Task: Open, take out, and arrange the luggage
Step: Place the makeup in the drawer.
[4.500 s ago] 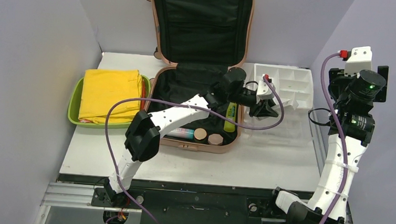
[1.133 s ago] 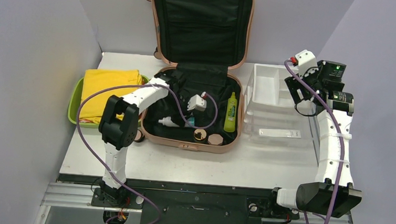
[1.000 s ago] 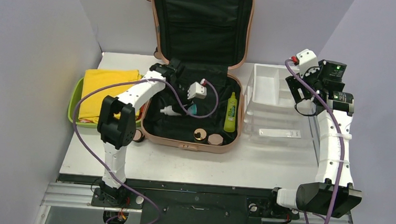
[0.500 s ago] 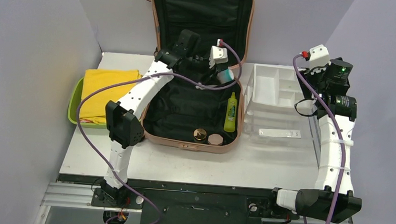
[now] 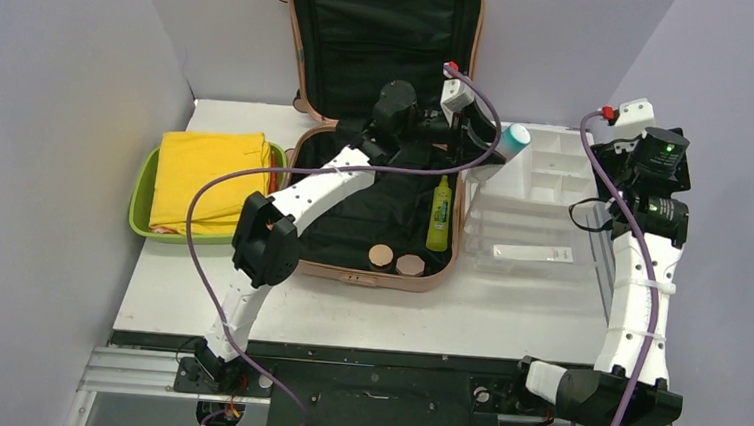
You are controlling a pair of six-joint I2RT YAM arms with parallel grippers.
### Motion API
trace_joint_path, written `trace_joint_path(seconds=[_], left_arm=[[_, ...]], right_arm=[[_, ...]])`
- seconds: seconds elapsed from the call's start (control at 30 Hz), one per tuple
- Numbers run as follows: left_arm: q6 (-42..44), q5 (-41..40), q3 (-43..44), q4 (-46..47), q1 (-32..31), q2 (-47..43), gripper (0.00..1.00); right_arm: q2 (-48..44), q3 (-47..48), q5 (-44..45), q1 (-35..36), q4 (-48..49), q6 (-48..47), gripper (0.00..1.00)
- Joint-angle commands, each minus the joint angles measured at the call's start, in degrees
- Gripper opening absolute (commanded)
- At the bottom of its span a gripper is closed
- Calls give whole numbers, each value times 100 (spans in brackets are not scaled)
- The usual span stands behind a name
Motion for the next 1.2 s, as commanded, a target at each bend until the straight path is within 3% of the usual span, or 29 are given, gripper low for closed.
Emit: trace_joint_path(seconds=[0.0,0.3,0.73,0.97,1.17], left_arm=[[-1670,162,8,2283,-209,-38,9],[-1483,44,-395,2389,-659,91,10],[274,-540,-848,1576,-1149,347,10],[1750,-1371,-846,680,-1233,512,10],[2007,-1437,-1016,576,-1260,553,15]], right_arm=[[-332,-153,193,-69,312,91,80],[-562,-218,64,-174,414,93,80],[-735,-228,-255,-218,540,257,80],[-932,-321,-437,-219,500,263,80],[-984,-395,-453,-227,545,228,80]])
